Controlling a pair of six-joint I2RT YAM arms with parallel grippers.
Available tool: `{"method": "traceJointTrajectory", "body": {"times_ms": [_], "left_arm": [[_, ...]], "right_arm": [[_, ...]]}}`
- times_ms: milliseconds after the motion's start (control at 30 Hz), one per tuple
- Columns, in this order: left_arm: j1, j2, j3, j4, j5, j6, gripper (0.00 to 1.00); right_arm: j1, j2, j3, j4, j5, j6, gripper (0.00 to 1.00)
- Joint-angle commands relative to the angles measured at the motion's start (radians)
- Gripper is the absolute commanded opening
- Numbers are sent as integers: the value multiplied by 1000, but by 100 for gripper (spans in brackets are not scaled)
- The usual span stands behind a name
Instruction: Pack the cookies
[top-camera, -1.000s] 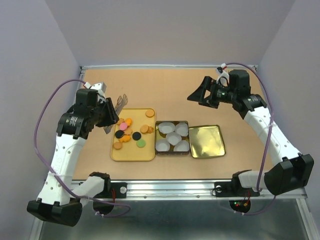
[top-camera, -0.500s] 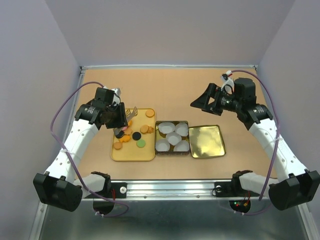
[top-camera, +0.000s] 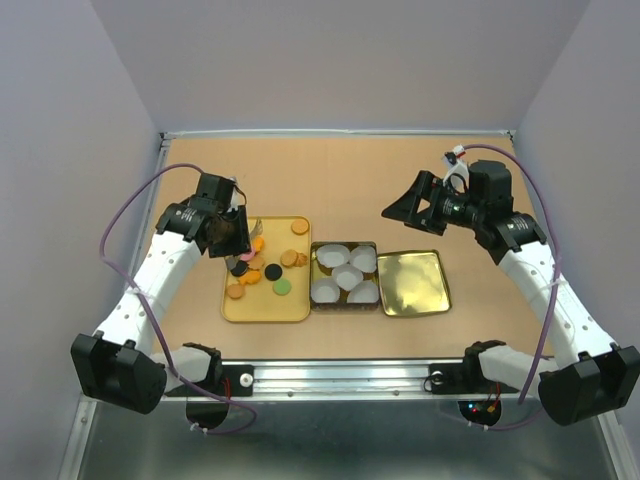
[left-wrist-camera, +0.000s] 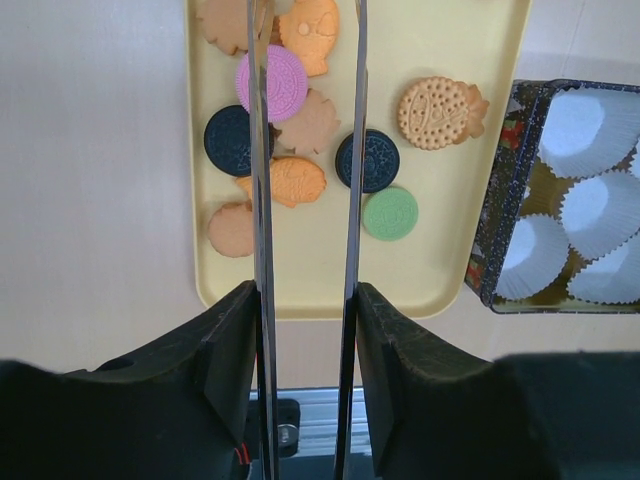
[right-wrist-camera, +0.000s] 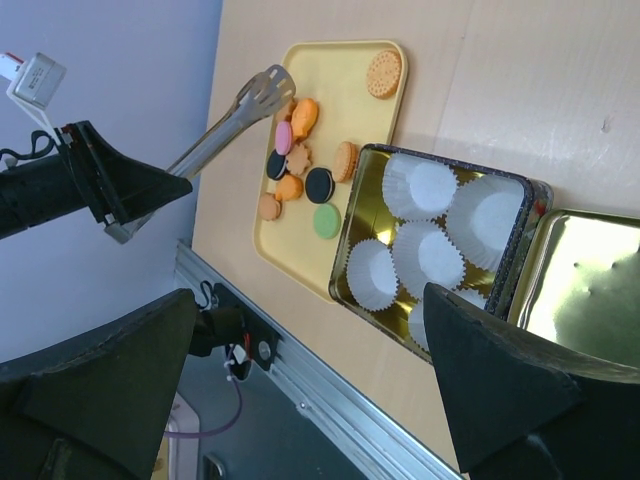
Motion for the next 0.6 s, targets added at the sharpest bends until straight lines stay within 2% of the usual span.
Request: {"method": "traceJointTrajectory", "body": {"times_ms": [0, 567], "left_arm": [[-23, 13, 22, 9, -30, -4, 52], [-70, 105, 2, 17, -76, -15, 55]], "right_arm": [[8, -29, -31, 13, -2, -9, 100], [8, -76, -69, -20, 24, -28, 100]]}}
